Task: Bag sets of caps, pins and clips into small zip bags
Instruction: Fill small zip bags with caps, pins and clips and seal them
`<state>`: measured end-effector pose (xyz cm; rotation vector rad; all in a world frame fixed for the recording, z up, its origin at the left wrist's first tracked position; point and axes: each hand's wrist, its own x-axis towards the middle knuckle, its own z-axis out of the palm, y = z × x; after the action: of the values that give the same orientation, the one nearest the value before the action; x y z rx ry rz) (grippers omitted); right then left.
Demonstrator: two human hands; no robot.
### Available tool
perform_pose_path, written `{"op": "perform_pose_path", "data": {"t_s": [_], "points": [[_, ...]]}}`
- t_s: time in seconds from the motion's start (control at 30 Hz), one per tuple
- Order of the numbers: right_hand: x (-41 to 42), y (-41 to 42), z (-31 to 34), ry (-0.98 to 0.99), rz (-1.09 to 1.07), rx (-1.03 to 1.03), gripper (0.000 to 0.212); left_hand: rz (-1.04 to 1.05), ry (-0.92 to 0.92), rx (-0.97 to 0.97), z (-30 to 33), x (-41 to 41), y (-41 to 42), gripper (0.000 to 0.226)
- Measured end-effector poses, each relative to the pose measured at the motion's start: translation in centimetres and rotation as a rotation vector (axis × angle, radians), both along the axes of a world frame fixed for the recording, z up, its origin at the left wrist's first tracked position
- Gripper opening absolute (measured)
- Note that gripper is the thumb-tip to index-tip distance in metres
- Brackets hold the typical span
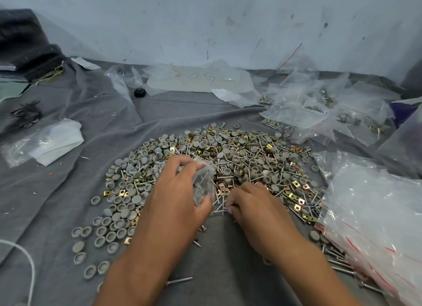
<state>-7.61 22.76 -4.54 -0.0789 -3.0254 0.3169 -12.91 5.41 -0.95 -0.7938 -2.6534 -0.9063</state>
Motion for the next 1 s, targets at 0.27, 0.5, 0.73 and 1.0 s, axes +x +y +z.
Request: {"op": "perform_pose_path", "data": {"t_s": [0.27, 0.5, 0.73, 1.0], "points": [[-0.2, -1.4, 2.5, 0.819, 0.052, -0.471, 0.008, 0.002, 0.004, 0.004, 0.1, 0.1, 0.3, 0.056], [-0.3, -2.3, 2.1, 0.725, 0.196, -0.557, 0.022, -0.021, -0.002, 0.01, 0.2, 0.2, 0.3, 0.052], [0.3, 0.4, 1.7, 0.103, 0.14, -0.402, 0.016, -0.01, -0.006, -0.019, -0.1, 0.0, 0.1, 0.059], [0.3, 0.3, 2.1, 0.191, 0.034, -0.452, 0.006, -0.01, -0.001, -0.011, 0.0, 0.0, 0.2, 0.058]]}}
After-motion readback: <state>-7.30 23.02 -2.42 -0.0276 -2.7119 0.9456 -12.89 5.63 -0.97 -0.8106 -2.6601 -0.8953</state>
